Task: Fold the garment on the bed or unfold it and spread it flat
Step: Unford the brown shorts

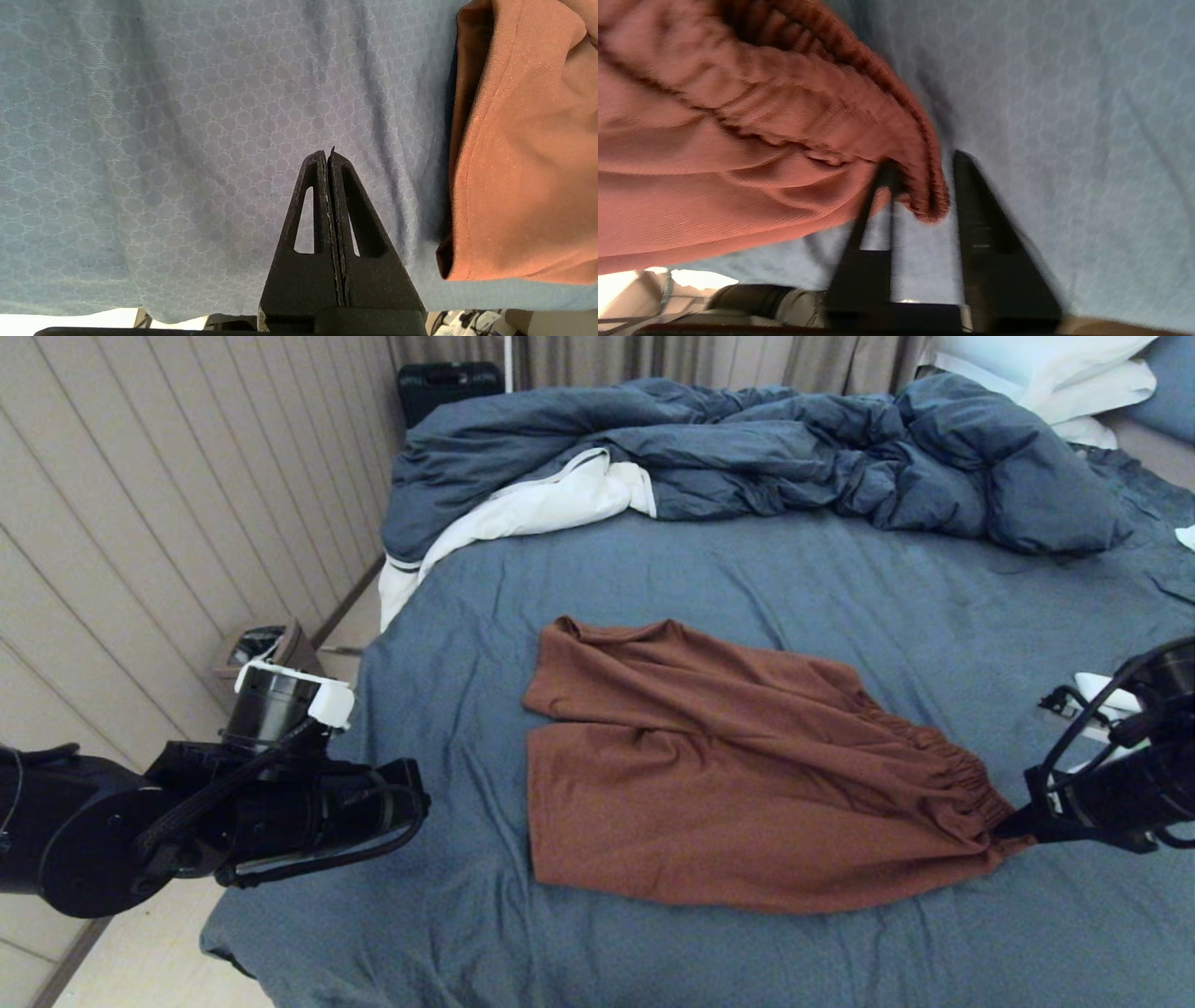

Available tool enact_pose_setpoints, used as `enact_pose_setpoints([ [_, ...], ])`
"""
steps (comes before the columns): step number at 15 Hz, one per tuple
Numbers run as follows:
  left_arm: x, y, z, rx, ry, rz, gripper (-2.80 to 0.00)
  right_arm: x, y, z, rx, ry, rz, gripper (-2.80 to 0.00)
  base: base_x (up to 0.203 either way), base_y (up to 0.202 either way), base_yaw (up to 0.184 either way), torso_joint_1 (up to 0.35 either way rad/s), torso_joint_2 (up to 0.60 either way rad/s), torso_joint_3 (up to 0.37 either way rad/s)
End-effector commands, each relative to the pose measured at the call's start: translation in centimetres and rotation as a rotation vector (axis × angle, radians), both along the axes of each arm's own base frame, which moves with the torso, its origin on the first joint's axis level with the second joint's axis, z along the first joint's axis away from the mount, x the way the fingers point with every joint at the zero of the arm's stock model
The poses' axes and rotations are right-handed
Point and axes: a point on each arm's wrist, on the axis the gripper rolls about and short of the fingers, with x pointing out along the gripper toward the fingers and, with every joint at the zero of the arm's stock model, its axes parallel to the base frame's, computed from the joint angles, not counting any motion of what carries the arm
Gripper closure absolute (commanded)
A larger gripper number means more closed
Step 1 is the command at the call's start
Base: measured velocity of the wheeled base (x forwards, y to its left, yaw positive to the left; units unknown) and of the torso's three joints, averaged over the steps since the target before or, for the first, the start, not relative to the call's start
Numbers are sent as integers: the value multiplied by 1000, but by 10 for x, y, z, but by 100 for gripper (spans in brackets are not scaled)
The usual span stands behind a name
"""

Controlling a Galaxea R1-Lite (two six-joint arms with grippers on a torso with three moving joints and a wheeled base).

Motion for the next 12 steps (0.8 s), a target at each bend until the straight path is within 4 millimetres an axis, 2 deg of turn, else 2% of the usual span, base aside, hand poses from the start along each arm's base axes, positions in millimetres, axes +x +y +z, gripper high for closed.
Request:
enact_pose_setpoints([
  [1,1,-1,-1,-2,-1,3,0,-1,0,-1,-1,-2,12,-280,0,0,0,0,0,0],
  [6,1,-1,-1,-4,-2,4,0,-12,4,21,-30,-72,12,-280,0,0,0,0,0,0],
  [9,1,-1,-2,-5,0,2,0,-37,15,58,-46,-210,32,-280,0,0,0,0,0,0],
  [11,2,-1,-4,0,8,1,0,-59,25,84,-49,-318,56,-280,0,0,0,0,0,0],
  [12,3,-1,-4,0,10,-1,0,-70,31,95,-58,-363,65,0,0,0,0,0,0,0],
])
